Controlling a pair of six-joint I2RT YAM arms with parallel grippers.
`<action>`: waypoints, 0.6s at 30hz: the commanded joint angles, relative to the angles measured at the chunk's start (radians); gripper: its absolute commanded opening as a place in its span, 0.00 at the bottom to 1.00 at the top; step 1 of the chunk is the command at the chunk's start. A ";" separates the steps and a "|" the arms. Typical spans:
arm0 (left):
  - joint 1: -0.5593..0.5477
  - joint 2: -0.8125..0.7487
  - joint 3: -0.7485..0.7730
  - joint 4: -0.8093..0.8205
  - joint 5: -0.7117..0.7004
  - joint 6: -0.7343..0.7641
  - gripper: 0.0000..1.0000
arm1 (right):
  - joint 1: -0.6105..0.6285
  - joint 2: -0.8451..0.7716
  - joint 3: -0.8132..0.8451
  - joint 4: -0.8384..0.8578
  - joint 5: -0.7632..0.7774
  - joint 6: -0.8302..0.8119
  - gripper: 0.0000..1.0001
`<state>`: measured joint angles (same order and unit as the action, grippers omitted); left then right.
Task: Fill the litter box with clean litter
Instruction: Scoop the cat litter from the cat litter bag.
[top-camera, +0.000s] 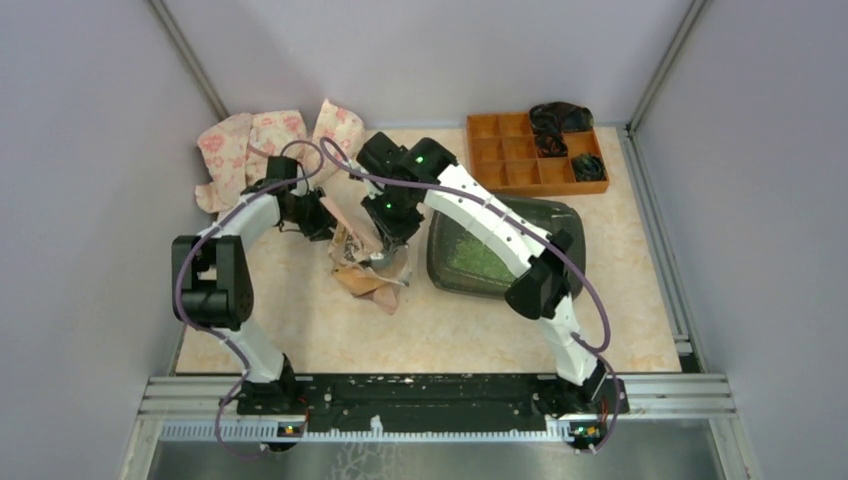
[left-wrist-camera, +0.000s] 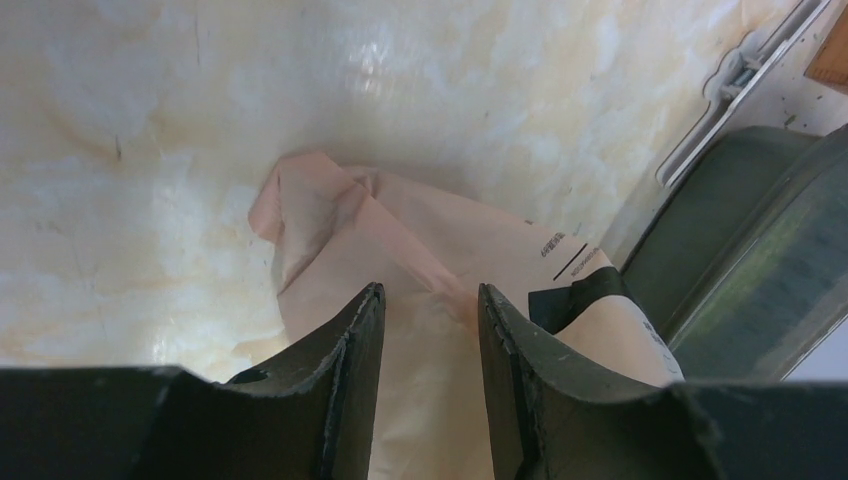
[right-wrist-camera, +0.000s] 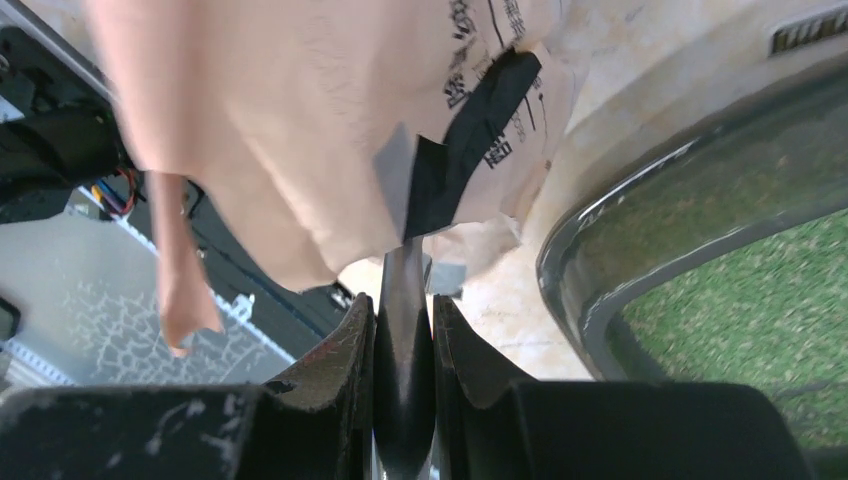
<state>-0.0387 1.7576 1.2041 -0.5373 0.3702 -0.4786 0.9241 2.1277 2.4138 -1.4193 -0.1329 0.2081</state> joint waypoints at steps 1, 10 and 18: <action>-0.022 -0.113 -0.098 0.034 -0.014 -0.064 0.46 | 0.004 -0.026 0.034 -0.075 -0.070 0.057 0.00; -0.028 -0.191 -0.090 0.024 -0.087 -0.074 0.46 | 0.007 -0.109 -0.154 -0.088 -0.198 0.138 0.00; -0.041 -0.187 -0.091 0.047 -0.067 -0.041 0.46 | -0.055 0.019 -0.119 -0.089 -0.374 0.167 0.00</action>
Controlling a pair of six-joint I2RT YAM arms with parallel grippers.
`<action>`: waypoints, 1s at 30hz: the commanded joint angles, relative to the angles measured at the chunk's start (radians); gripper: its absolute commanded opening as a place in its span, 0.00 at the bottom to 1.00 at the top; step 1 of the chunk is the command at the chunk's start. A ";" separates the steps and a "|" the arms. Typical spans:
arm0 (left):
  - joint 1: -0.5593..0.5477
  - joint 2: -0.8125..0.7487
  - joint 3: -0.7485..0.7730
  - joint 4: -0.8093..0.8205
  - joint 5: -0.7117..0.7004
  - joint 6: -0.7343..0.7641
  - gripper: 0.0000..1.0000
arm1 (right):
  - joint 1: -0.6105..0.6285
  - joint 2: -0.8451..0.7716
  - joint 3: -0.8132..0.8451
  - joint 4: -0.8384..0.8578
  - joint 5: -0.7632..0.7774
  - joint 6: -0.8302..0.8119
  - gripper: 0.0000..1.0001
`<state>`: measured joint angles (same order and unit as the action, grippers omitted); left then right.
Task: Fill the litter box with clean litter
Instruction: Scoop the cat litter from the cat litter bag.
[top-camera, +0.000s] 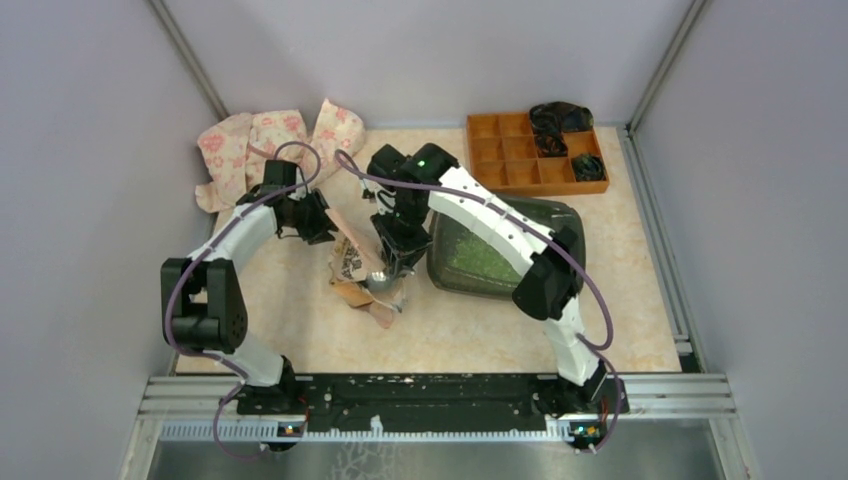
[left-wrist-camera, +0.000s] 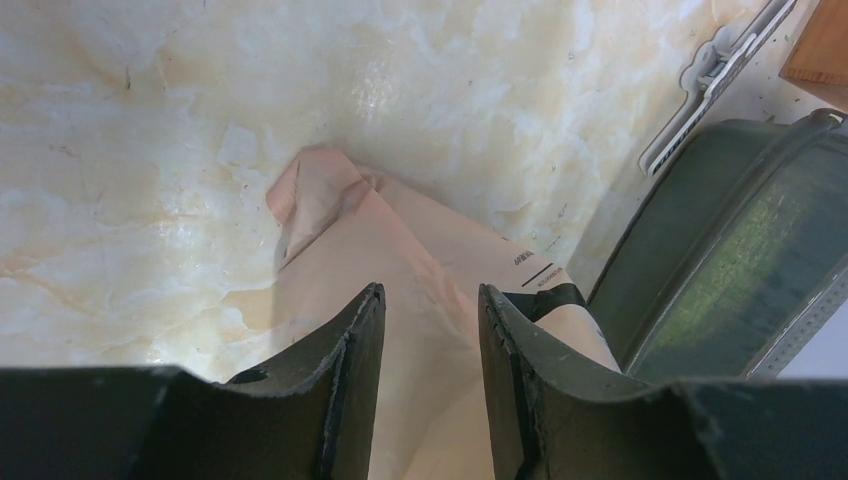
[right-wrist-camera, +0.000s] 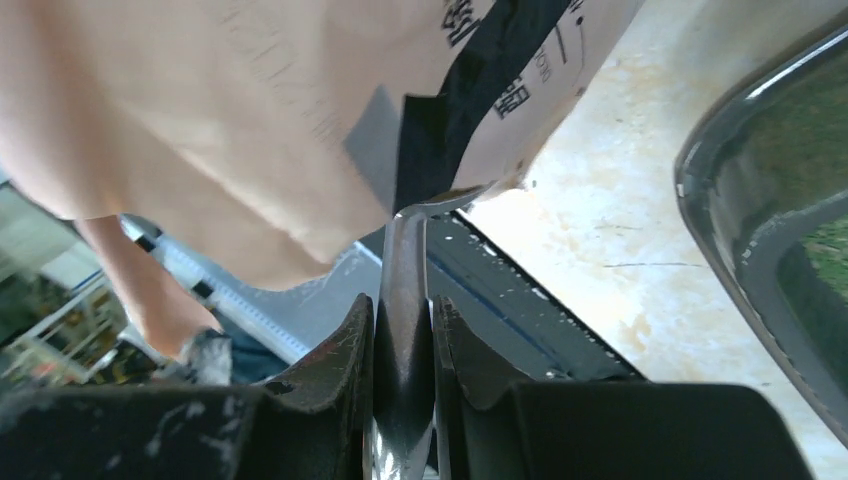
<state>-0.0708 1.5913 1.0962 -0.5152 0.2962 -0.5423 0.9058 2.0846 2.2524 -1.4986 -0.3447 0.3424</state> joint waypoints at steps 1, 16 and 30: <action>-0.009 -0.017 0.020 0.023 0.007 0.027 0.45 | -0.049 0.074 0.054 -0.010 -0.187 0.038 0.00; -0.009 0.023 0.035 0.039 0.015 0.053 0.45 | -0.161 0.179 -0.023 -0.011 -0.206 0.091 0.00; -0.009 0.055 0.029 0.038 -0.011 0.069 0.45 | -0.065 0.222 0.052 -0.008 -0.172 0.031 0.00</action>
<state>-0.0769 1.6428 1.1084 -0.4927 0.2962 -0.4950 0.8234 2.2963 2.2215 -1.5078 -0.5835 0.3931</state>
